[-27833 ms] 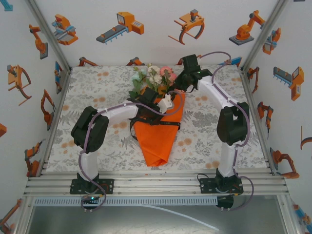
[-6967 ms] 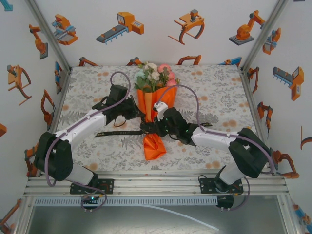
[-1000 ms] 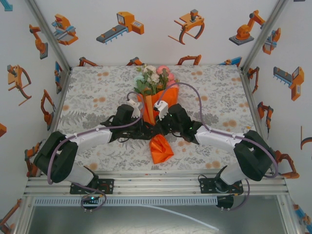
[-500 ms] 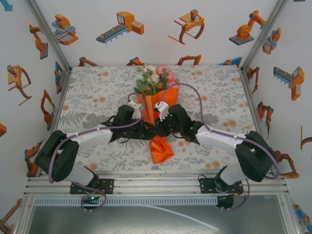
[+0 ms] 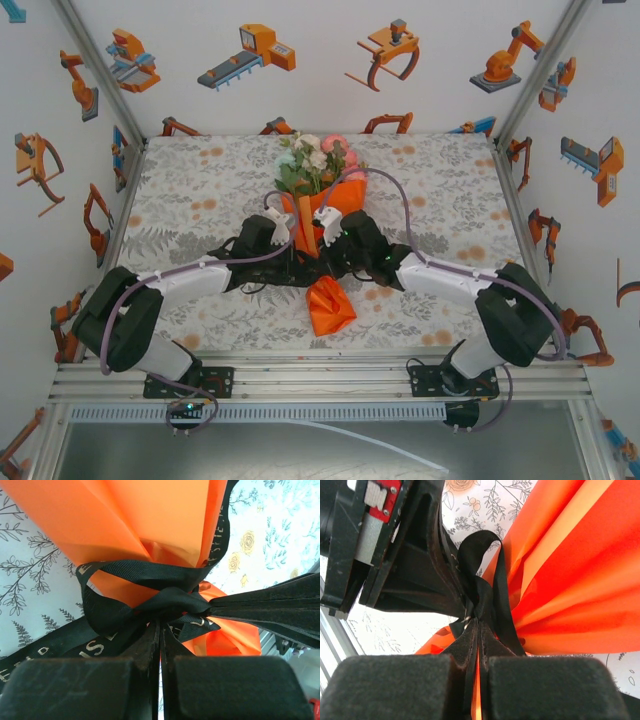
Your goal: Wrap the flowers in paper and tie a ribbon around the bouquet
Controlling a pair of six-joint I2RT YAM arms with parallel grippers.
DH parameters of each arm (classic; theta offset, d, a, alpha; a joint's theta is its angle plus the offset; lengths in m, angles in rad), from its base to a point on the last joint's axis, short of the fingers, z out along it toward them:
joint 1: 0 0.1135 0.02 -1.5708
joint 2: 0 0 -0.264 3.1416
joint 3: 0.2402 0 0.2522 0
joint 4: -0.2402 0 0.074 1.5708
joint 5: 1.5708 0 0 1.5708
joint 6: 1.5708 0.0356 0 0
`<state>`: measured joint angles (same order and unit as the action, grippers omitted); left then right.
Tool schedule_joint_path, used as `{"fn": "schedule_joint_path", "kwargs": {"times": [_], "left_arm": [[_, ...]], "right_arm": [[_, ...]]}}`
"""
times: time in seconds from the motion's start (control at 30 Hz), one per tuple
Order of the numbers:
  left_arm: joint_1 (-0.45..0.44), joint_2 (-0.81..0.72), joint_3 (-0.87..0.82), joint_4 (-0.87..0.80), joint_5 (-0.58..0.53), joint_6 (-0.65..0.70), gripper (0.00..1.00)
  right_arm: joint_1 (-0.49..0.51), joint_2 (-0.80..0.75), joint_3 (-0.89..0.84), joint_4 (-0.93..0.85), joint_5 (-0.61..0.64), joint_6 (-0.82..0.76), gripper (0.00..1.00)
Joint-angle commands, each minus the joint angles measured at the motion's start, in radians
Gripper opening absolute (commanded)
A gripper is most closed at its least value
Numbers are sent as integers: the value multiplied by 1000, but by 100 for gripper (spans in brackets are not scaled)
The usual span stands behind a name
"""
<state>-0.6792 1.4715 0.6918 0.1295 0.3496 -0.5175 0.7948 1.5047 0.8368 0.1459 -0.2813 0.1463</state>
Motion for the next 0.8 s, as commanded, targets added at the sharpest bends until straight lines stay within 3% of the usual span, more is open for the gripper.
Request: {"fn": "schedule_joint_path", "kwargs": {"times": [0.0,0.2,0.37,0.63,0.77], "left_arm": [[5,10,24,32,41,-14,10],[7,42,47,-4,-38,-72,0],[19,55,54,-20,-81,-120,0],[40,62,42,41,-23,-145,0],[35,51,23,99,65,-131,0]], "right_arm": [[-6,-1,36,37,-23,14,0],[-6,-29,5,68,-88,15,0],[-7,-45,-20,63,-155,13,0],[-6,-11,-11,60,-211,20,0],[-6,-4,-5,82,-127,44,0]]}}
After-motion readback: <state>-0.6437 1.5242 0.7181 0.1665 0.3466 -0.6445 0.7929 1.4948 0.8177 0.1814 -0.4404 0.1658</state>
